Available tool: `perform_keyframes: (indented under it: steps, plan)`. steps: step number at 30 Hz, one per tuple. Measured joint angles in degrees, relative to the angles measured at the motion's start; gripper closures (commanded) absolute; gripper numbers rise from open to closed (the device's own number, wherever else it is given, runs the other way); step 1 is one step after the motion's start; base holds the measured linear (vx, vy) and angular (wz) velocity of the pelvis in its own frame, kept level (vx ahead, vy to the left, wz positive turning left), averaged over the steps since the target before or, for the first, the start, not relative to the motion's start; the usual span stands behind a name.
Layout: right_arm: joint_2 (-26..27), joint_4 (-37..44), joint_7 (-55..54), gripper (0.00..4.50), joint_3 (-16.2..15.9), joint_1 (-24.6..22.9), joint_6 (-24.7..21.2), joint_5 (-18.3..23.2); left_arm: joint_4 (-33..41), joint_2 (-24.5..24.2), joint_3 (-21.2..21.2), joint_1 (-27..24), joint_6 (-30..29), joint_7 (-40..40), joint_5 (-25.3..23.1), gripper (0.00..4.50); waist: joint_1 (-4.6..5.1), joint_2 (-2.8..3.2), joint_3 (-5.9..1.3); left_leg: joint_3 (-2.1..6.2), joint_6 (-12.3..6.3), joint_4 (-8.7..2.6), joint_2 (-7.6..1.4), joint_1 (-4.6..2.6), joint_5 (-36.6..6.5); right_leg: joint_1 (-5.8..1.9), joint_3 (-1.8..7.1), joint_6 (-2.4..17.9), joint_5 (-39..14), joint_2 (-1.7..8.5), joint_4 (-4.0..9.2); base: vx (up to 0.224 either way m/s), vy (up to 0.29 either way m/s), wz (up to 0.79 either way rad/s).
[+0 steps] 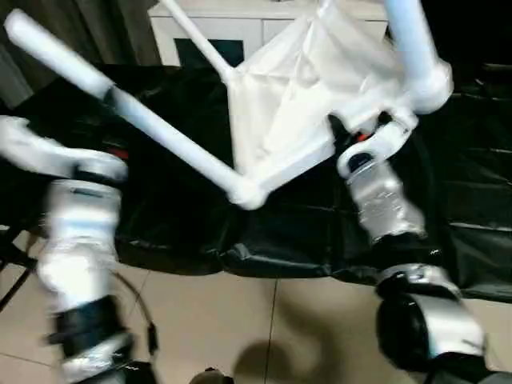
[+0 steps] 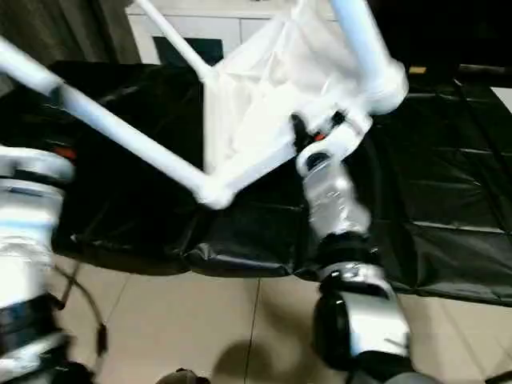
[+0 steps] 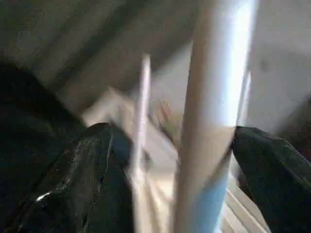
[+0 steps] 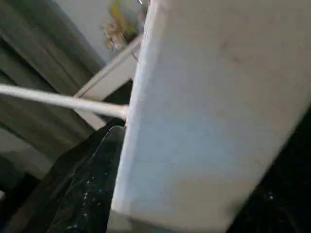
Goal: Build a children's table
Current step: Flip table
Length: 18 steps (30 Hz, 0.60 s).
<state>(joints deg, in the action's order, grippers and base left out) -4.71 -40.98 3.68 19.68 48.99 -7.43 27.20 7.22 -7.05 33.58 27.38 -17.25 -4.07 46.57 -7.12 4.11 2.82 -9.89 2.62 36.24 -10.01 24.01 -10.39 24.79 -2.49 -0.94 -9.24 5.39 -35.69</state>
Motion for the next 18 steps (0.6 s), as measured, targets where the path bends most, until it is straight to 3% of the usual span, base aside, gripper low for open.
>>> perform_keyframes:
  steps: [2, 4, 9, 12, 18]
  plan:
    - [-4.0, 1.1, -0.2, 2.53, 0.4, -0.3, -0.2, -1.1, -2.2, -3.3, 5.6, -0.9, 2.0, -1.1, -0.4, 0.09, -0.50, 0.05, -0.05, -0.03, 0.02, 0.00, 0.00, -0.01, 0.0, -0.25, 0.15, -0.2, -0.1, -0.02, -0.07, 0.000, 0.000, 0.00]
    - [-6.6, 2.6, -1.2, 2.56, 1.2, -1.5, -0.9, -1.9, -4.6, -5.3, 8.7, -2.6, 3.3, -1.4, -1.2, 0.09, -1.08, 0.04, -0.06, -0.02, 0.01, 0.00, -0.02, -0.12, 0.0, -0.67, 0.26, -0.6, -0.4, -0.04, -0.07, -0.022, -0.005, 0.19]
    - [-8.0, 4.4, -4.9, 2.57, 1.1, -1.7, -1.5, -4.4, -6.2, -8.6, 8.1, -2.6, 3.3, 0.2, -2.0, 0.09, -0.95, 0.05, -0.05, -0.04, 0.01, 0.00, 0.02, -0.06, 0.0, -0.97, 0.42, -0.8, -0.5, 0.01, -0.04, -0.012, -0.002, 0.08]
    - [-10.3, 5.6, -4.8, 2.57, -0.5, -1.8, -2.6, -5.9, -5.5, -12.3, 2.4, -3.5, 1.0, 5.9, -4.6, 0.09, -0.68, 0.05, -0.05, -0.03, 0.02, 0.00, 0.03, -0.06, 0.1, -0.96, 0.41, -0.8, -0.5, 0.01, -0.04, 0.000, 0.000, 0.00]
    - [-11.8, 9.1, -4.7, 2.59, -5.6, -1.4, -3.7, -11.2, -0.3, -19.2, -14.5, -5.7, -4.0, 16.5, -12.3, 0.09, 0.92, 0.04, -0.05, 0.06, 0.03, -0.09, 0.02, -0.05, 0.1, -0.85, 0.32, -0.8, -0.5, 0.01, -0.12, 0.000, 0.000, 0.00]
